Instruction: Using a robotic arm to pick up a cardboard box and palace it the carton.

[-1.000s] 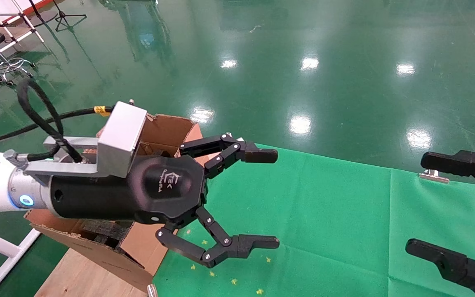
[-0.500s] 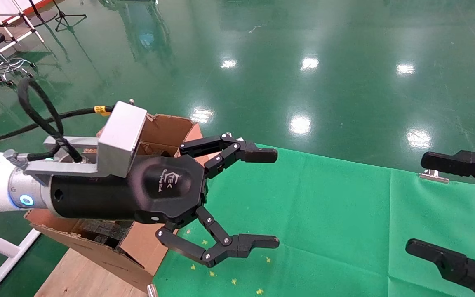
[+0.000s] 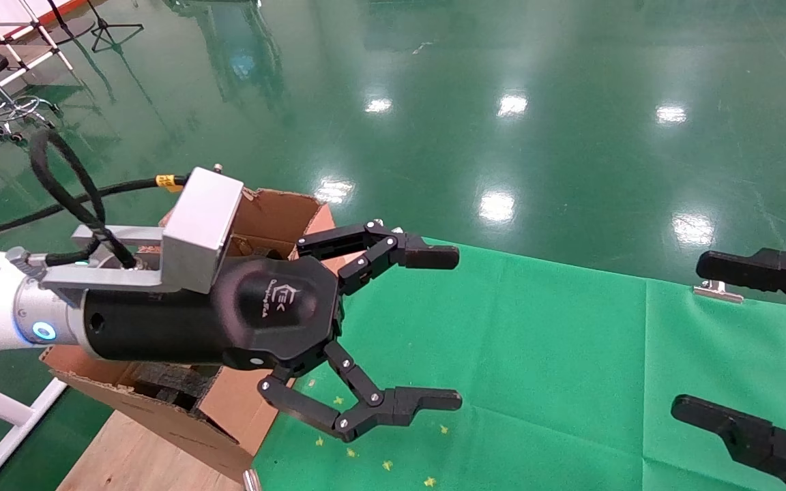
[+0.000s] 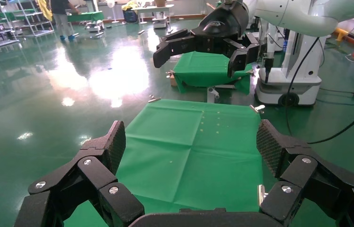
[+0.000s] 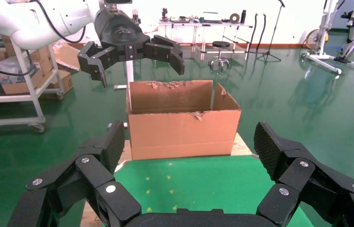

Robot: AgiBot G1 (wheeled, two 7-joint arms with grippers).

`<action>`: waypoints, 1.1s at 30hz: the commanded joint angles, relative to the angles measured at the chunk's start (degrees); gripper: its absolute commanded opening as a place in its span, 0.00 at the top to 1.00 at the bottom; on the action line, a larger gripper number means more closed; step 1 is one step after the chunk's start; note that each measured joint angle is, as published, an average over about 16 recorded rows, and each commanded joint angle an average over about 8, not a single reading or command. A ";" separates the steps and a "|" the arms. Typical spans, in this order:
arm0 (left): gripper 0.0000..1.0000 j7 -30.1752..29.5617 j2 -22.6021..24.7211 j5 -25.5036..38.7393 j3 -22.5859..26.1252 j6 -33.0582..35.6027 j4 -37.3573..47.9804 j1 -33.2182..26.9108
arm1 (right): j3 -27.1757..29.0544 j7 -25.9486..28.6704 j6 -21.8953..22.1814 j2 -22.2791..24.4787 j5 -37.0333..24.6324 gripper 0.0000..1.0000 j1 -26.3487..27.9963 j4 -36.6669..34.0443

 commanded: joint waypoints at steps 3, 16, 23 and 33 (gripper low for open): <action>0.00 0.00 0.00 0.00 0.00 0.00 0.00 0.00 | 0.00 0.00 0.00 0.00 0.00 0.00 0.00 0.00; 0.00 0.00 0.00 0.01 0.00 0.00 0.00 0.00 | 0.00 0.00 0.00 0.00 0.00 0.00 0.00 0.00; 0.00 0.00 0.00 0.01 0.00 0.00 0.00 0.00 | 0.00 0.00 0.00 0.00 0.00 0.00 0.00 0.00; 0.00 0.00 0.00 0.01 0.00 0.00 0.00 0.00 | 0.00 0.00 0.00 0.00 0.00 0.00 0.00 0.00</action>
